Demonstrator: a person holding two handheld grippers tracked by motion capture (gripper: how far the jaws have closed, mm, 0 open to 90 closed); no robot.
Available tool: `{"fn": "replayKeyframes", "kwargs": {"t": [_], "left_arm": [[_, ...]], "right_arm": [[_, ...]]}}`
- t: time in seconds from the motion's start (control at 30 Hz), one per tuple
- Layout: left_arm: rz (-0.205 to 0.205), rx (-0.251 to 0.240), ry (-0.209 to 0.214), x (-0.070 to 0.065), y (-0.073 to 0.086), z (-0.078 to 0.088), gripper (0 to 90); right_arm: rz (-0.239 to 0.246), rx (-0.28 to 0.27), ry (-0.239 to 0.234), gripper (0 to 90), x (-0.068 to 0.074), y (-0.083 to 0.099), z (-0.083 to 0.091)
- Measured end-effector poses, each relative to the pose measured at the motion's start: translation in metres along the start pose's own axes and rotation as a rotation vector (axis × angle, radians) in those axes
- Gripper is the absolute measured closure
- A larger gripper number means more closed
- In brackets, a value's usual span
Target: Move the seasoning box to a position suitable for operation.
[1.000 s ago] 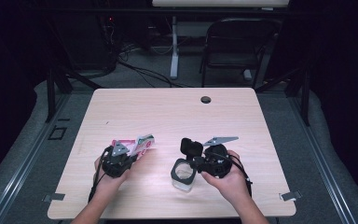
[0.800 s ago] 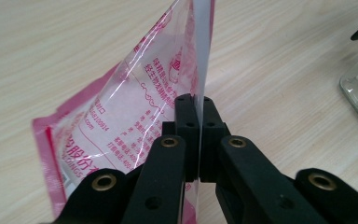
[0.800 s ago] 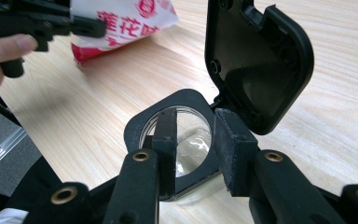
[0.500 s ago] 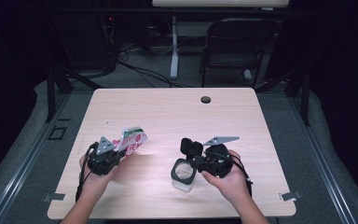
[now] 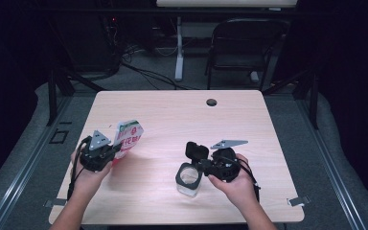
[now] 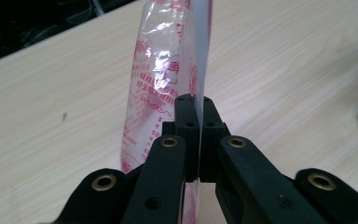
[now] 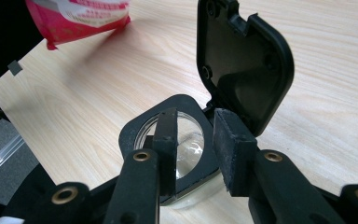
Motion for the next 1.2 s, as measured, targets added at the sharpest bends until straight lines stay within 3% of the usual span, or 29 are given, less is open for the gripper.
{"fn": "replayKeyframes", "kwargs": {"t": [0.17,0.3,0.47,0.73,1.0,1.2], "left_arm": [[-0.028,-0.015,-0.014,0.002,-0.016,0.01,90.0],[-0.038,-0.033,0.021,-0.006,-0.024,0.013,90.0],[-0.049,-0.065,0.085,-0.025,-0.034,0.007,90.0],[-0.095,-0.074,0.15,-0.055,-0.047,-0.007,90.0],[-0.122,-0.085,0.201,-0.076,-0.052,-0.012,90.0],[-0.137,-0.082,0.218,-0.081,-0.05,-0.013,90.0]], "right_arm": [[0.003,-0.007,-0.001,70.7,-0.001,-0.001,0.001],[0.004,-0.013,-0.004,70.7,0.0,-0.001,0.003],[0.001,-0.016,0.001,70.7,-0.001,-0.002,0.004],[-0.005,-0.024,0.001,70.7,-0.002,-0.002,0.005],[0.002,-0.016,0.001,70.7,-0.003,-0.002,0.007],[0.001,-0.014,0.0,70.7,-0.003,-0.002,0.007]]}}
Point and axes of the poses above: each handheld gripper's, and its own axes: z roughly backward along the jaws, y roughly out of its underside, x roughly to its left, the point moved 3 cm from there along -z, roughly forward along the jaws, and after that the axes turned 3 degrees about -z, right-handed, at the moved point
